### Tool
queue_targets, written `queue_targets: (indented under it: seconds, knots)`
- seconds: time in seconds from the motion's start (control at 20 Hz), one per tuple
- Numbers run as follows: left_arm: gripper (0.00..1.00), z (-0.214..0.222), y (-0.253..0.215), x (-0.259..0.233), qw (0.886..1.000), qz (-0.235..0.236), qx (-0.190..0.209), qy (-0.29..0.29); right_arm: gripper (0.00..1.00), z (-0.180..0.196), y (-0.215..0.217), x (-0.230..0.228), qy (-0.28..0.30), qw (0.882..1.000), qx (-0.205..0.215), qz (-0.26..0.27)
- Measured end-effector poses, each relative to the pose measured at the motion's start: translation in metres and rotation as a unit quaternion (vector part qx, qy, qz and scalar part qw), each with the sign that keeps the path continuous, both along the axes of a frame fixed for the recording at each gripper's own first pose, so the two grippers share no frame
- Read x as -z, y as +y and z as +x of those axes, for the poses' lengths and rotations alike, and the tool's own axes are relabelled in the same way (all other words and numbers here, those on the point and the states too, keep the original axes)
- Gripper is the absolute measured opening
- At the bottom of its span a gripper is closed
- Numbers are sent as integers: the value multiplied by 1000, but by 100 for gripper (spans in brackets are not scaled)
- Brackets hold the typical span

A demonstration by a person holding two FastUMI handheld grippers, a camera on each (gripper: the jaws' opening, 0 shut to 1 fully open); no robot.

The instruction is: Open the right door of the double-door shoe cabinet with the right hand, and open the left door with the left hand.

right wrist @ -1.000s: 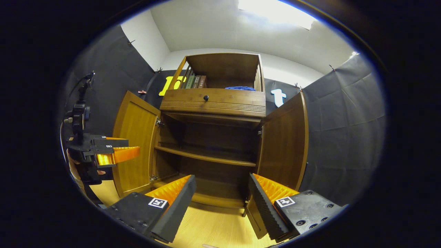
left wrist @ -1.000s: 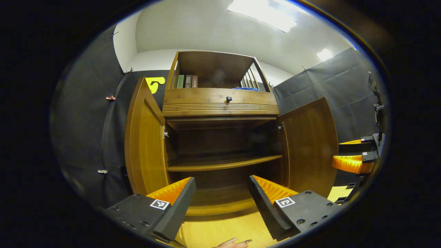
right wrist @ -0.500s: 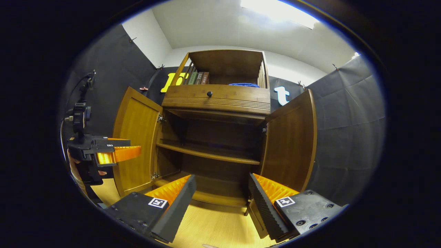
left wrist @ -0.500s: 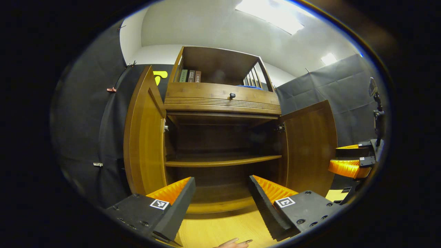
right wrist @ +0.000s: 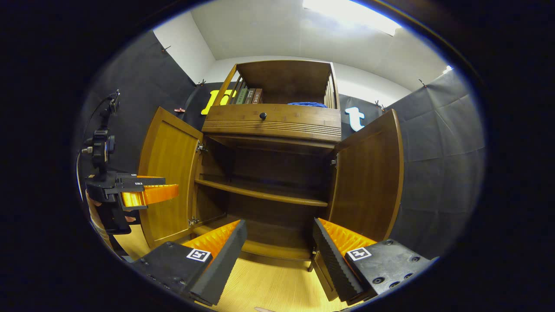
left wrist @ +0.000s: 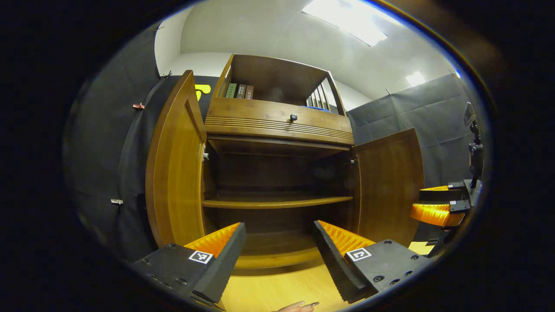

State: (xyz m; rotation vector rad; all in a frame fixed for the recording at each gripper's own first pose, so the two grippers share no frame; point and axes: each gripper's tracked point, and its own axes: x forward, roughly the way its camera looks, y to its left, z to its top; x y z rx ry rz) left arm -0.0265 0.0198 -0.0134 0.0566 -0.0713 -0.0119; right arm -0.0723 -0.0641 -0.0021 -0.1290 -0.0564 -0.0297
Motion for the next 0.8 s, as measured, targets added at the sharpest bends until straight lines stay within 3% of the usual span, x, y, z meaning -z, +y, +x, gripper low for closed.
queue_targets:
  seconds: [0.55, 0.6, 0.65, 0.8]
  knots:
    - [99, 4, -2, -2, 1000, 8, 1, 1, 98, 5, 1, 2, 5, 1000, -5, 5]
    - [96, 5, -2, -2, 1000, 7, 1, 1, 98, 5, 1, 2, 7, 1000, -6, 6]
    - [99, 7, -2, -2, 1000, 6, 2, 2, 98, 6, 2, 2, 8, 1000, -8, 6]
    - [96, 10, -6, 0, 1000, 2, 6, 5, 98, 7, 1, 2, 9, 1000, -6, 6]
